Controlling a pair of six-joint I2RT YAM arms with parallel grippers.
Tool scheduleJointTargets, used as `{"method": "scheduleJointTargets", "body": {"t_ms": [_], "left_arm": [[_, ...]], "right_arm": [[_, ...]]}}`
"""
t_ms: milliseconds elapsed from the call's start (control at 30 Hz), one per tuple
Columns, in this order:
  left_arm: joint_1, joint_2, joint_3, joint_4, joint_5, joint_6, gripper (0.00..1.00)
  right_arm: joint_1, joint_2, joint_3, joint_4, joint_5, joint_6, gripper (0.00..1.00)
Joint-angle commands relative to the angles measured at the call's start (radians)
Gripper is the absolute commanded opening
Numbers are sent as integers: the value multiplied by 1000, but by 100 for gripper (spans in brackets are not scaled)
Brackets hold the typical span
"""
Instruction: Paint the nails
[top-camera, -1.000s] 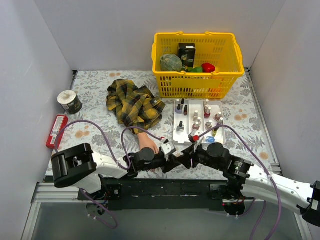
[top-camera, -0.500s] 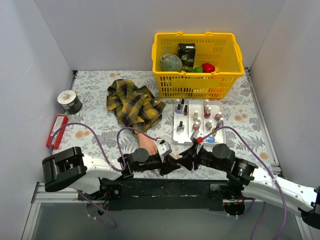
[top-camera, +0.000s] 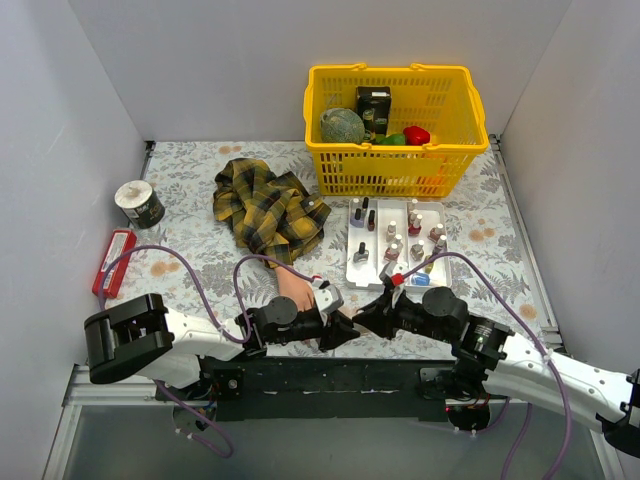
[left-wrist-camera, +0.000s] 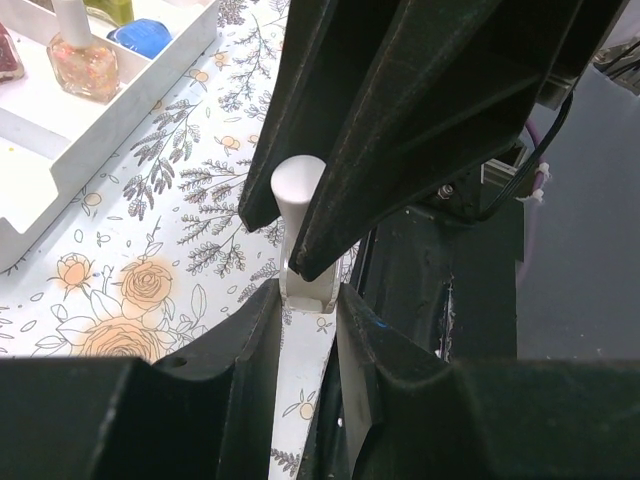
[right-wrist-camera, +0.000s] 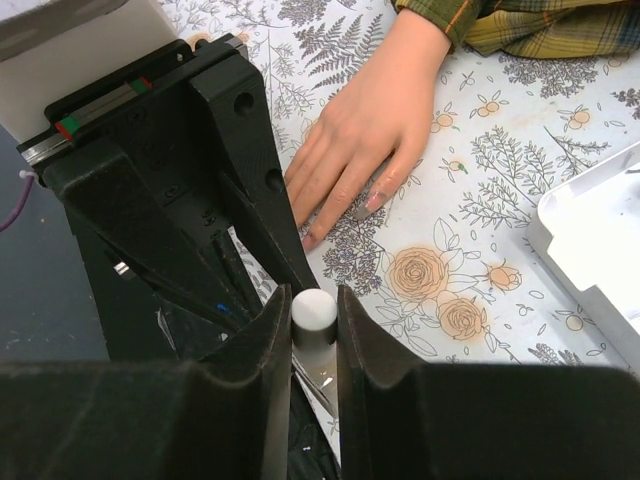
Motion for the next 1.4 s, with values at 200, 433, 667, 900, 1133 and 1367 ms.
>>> {"method": "scheduleJointTargets", "body": {"t_ms": [200,433,667,900,1133,1367], "left_arm": [[8,-33,-5,20,-42,7,0],[24,-44,1,8,-38,-23,0],[64,-41,-5,23,22,-62,0],[95,-36,-2,26,62,-84,0],[97,-33,10,0,28,-79,0],[97,-1,41,-25,-47,-67,0]], "right_arm": [[1,38,10,26,7,-13,1],[1,62,5,39,-2,-30,1],[3,61,-21,87,-16,-41,1],[3,61,-27,90,-7,-41,1],[3,118,-6,69,65,-24,1],[3,171,19,46,176,30,1]]}}
